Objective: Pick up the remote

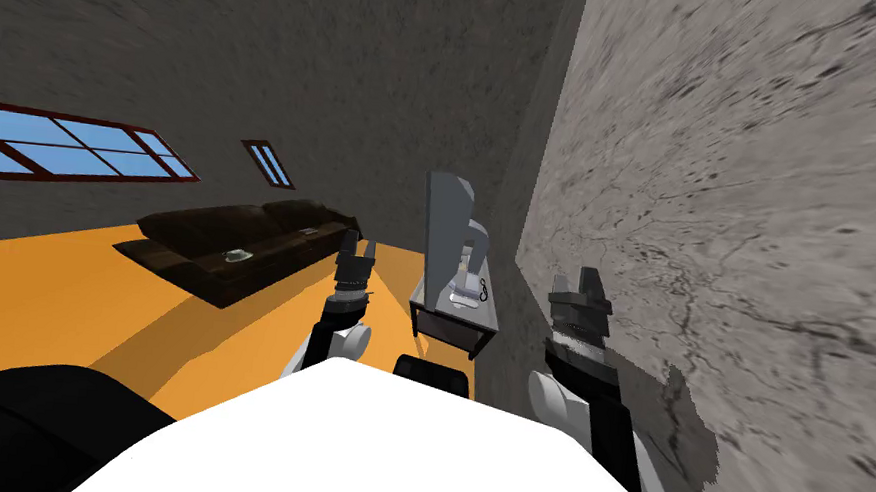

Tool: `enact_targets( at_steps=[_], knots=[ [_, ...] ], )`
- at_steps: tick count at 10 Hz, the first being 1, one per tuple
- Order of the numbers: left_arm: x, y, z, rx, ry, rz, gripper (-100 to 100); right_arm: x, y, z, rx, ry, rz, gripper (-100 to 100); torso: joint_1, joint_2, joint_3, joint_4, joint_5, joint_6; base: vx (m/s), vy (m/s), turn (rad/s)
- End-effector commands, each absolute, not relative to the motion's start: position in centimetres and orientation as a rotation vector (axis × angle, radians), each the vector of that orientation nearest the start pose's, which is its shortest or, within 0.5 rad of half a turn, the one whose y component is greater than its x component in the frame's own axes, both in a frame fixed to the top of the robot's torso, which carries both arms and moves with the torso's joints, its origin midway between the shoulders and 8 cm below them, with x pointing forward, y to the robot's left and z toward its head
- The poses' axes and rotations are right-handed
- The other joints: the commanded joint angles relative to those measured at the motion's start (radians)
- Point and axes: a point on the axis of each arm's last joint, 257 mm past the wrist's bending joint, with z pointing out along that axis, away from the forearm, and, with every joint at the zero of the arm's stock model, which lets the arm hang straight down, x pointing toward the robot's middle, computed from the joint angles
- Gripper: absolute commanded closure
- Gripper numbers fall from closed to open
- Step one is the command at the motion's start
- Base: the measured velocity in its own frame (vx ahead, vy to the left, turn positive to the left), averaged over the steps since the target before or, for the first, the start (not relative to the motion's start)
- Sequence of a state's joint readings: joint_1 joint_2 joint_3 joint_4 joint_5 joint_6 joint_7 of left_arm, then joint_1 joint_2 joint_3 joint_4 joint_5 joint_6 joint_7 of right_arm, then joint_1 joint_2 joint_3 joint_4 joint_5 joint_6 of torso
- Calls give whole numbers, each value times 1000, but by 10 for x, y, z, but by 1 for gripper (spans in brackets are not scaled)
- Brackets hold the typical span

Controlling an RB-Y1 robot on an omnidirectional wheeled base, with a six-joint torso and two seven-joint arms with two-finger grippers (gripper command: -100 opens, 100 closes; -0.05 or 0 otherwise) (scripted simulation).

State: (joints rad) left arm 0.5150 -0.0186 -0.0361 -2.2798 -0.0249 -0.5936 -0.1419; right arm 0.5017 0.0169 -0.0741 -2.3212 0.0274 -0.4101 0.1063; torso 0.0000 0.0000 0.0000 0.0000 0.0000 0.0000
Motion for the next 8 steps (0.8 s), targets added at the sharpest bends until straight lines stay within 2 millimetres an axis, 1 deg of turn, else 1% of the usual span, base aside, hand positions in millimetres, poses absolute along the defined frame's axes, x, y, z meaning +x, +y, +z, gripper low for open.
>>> enact_targets(
  at_steps=[1,3,4,6,7,8],
  knots=[
    [328,265,37,-545,587,-1201,0,349,-298,15,621,724,1093,-100,0,0,0,0,0,0,-30,46,134],
    [328,265,37,-545,586,-1201,0,353,-289,-5,602,798,1083,-100,4,3,2,1,1,0,-39,70,173],
    [328,265,37,-545,586,-1201,0,355,-285,-19,593,844,1076,-100,5,2,1,0,1,0,-18,89,240],
    [328,265,37,-545,586,-1201,0,358,-276,-54,586,949,1058,-100,7,1,1,0,1,0,-14,113,218],
    [328,265,37,-545,586,-1202,0,358,-276,-56,583,957,1056,-100,7,1,1,0,2,0,-6,65,107],
    [328,265,37,-545,586,-1201,0,358,-272,-79,580,1024,1043,-100,5,1,1,0,1,0,1,41,226]
  ],
)
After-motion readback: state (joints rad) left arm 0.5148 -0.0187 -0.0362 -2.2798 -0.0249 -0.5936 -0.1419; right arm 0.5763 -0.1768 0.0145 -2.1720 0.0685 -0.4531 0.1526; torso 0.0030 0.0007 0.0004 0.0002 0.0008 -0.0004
